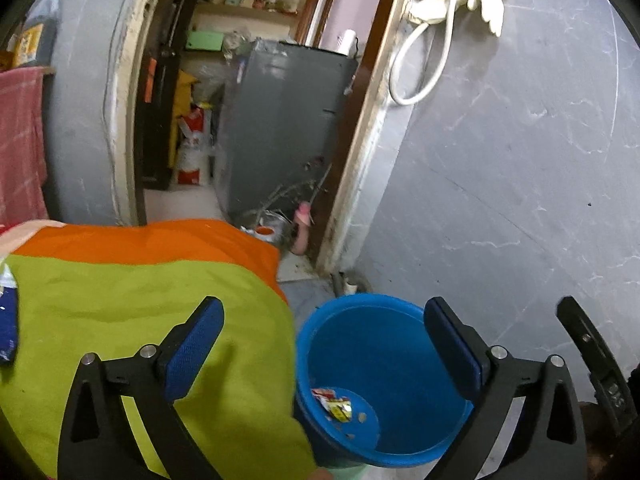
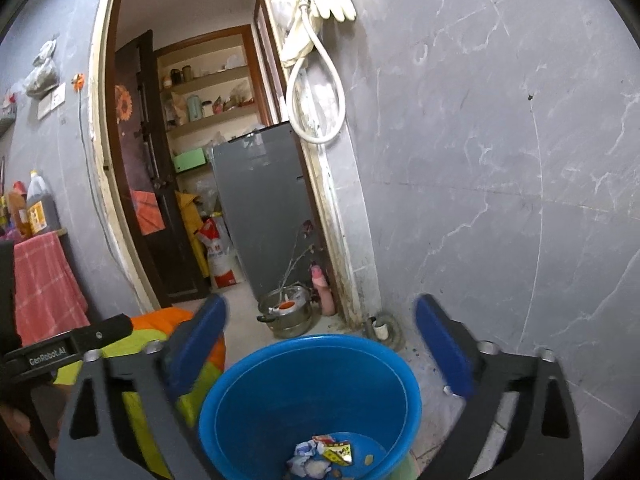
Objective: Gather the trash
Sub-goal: 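Move both open tools back to the white ribbon and blue wrapper on the bedspread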
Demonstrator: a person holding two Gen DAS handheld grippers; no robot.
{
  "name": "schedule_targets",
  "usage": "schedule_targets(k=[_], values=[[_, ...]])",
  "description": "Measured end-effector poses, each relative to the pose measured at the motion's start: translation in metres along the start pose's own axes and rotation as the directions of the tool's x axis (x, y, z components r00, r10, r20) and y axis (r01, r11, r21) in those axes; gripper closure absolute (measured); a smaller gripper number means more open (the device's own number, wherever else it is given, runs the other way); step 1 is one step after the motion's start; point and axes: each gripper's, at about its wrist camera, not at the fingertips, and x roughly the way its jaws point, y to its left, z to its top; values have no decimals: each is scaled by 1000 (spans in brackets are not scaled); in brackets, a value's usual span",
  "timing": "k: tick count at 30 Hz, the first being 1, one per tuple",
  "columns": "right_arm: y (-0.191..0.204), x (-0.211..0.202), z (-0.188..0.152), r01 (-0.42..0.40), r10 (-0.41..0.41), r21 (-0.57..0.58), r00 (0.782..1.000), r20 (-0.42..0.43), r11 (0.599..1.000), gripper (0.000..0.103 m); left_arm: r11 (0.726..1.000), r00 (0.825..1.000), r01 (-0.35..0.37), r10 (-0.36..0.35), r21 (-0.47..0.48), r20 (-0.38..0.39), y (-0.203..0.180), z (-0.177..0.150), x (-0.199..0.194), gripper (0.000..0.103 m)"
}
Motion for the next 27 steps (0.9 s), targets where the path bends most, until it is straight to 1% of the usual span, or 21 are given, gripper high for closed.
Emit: schedule_targets(k=[5,14,21,27], values=[[5,-6,1,-1,1,-12,1000,13,1000,0,999,999,-30,30,24,33,5,1,-15,5],[20,-21,3,-4,5,-34,999,39,999,0,998,996,-54,50,43,79,9,3,-38,5],[39,-32,9,-20,22,-60,999,44,998,0,996,992,-76,71,42,109,18,6,-63,5],[59,-40,13,-51,53,-73,998,37,996,0,993,986,-108,102,41,129,32,8,-87,5]])
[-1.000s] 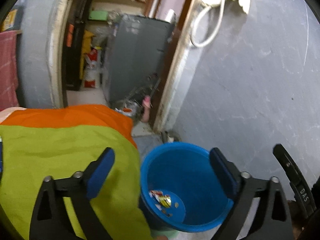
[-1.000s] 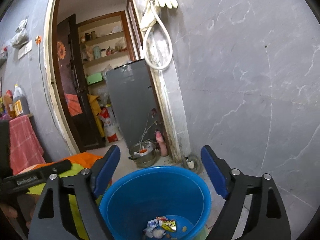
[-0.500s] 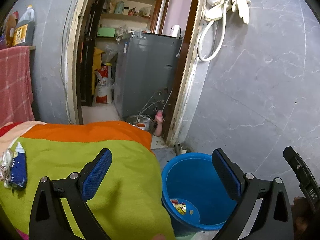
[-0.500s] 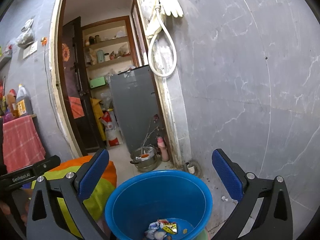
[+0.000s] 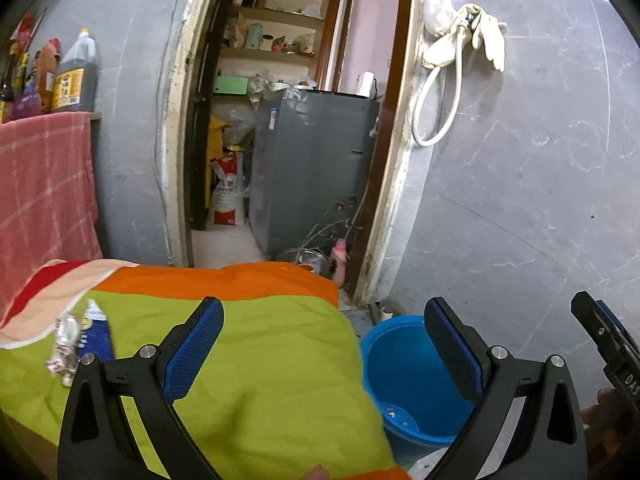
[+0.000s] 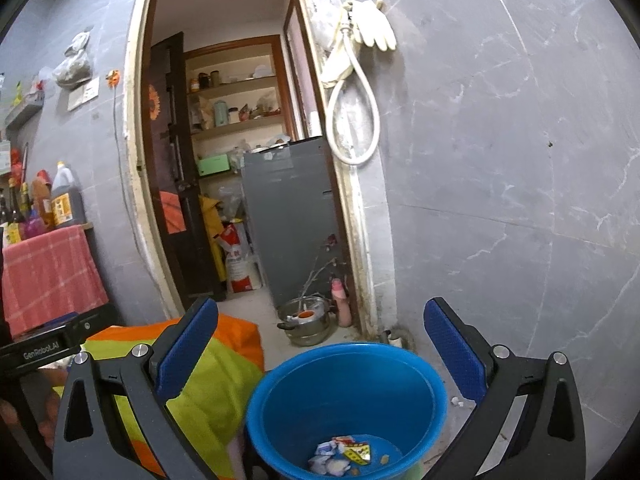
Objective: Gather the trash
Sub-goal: 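Move both open tools back to the white ribbon and blue wrapper on the bedspread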
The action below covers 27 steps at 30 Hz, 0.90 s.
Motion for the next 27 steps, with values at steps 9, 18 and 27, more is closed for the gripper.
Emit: schedule_targets(k=[9,18,27], values=[[43,-7,2,-71,71,-13,997,-12,997,0,998,998,-61,62,-18,12,45,-1,-34,5],[102,-3,-3,-166,165,-24,986,-28,986,0,986,987,-156,158,-52,26,101,-1,-72,5],[164,14,-12,-268,264,-58,962,-77,962,0,956,960,-277,279,-97,13,171,-10,-102,5]])
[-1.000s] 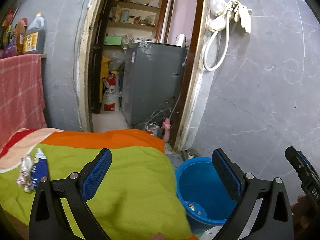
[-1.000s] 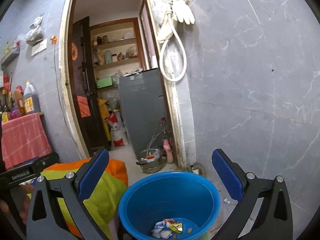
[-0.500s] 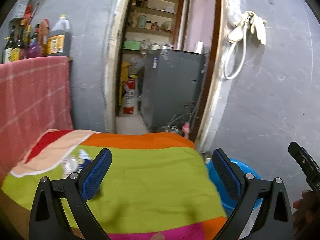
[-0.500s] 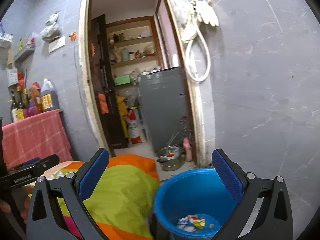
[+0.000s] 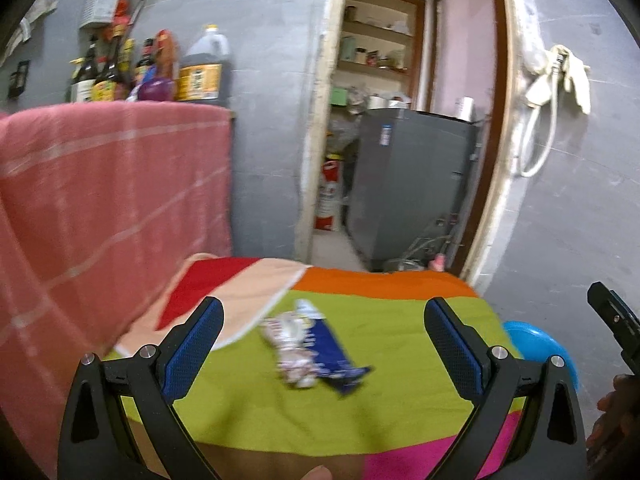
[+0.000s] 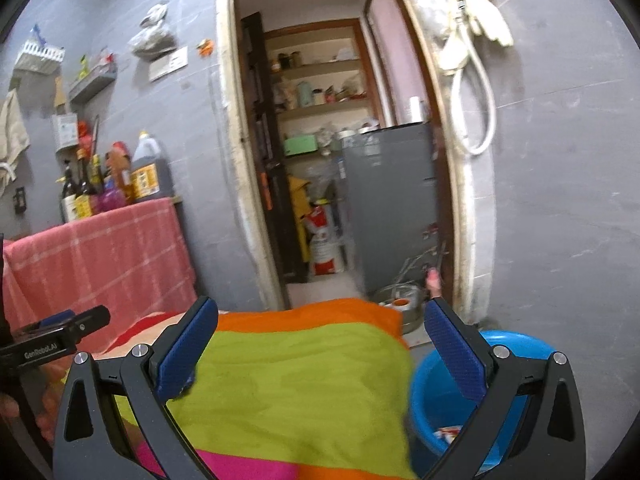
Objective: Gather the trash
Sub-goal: 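Move both open tools back to the white ribbon and blue wrapper on the bedspread, then grasp the white printed ribbon with the left tool while the right tool grasps the blue wrapper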
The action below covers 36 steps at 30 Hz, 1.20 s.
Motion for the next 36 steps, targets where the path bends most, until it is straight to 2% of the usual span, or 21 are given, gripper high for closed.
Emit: schedule_targets(k=[5,11,19,23,25,29,33,36], values=[[27,20,-8,-55,54,-29,997,-50,998,0,998,998,-53,52,-25,-43,36,-8,4,5],[56,51,-20,-122,112,-64,983,-144,990,0,995,986,-92,88,-26,-141,60,-23,22,5],[82,85,-40,-191,154,-114,950,-270,975,0,998,964,-38,23,-52,-266,68,-37,50,5],[84,96,-46,-209,166,-110,934,-317,972,1,998,959,-15,-4,-68,-283,68,-37,56,5],[84,99,-47,-215,170,-104,927,-333,971,6,997,956,1,-23,-74,-294,68,-37,60,6],[81,107,-50,-216,167,-93,913,-372,972,14,995,944,46,-73,-88,-323,62,-38,70,18],[74,112,-51,-210,161,-83,905,-394,974,15,992,929,83,-113,-99,-352,53,-36,82,32],[73,116,-51,-210,166,-66,899,-405,976,15,990,919,102,-133,-101,-371,48,-34,92,37]])
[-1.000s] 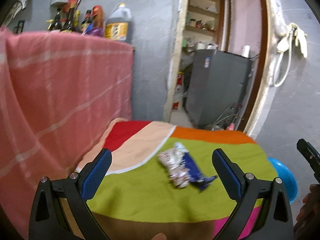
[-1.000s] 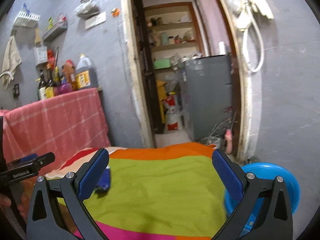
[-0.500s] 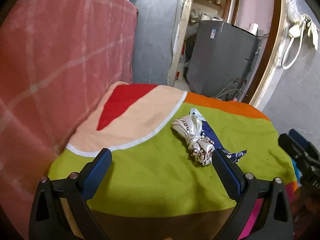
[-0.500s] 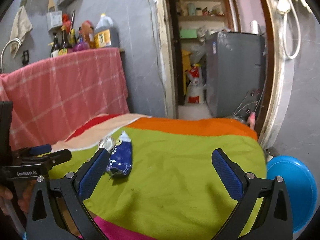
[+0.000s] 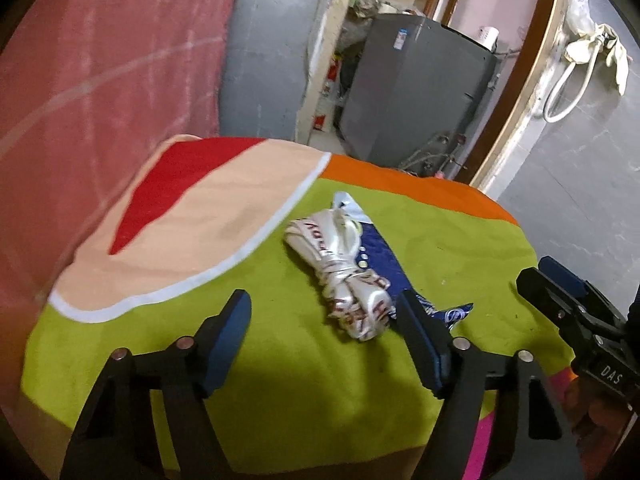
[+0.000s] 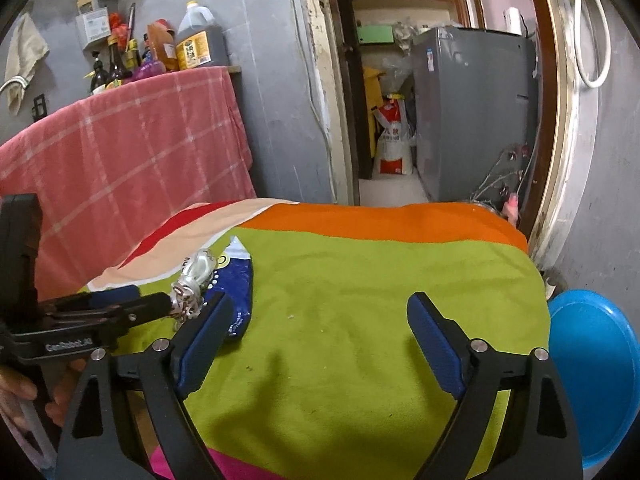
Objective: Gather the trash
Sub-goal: 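Grasp the white printed ribbon with the left tool while the right tool grasps the blue wrapper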
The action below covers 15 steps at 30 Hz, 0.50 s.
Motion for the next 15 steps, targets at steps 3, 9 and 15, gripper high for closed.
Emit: schedule_targets(k=[3,9,15], values=[[-3,2,0,-11,11,10,1000,-12,1000,15,1000,1000,10,-10,11,-27,-3,2,9,51],[-3,8,1,-20,20,19,999,-40,1000,15,999,998,33,-33,-13,-52,0,1,18,75],[3,20,3,-42,42,3,995,-90,999,15,998,999,28,-30,-56,-42,10,2,13,87]])
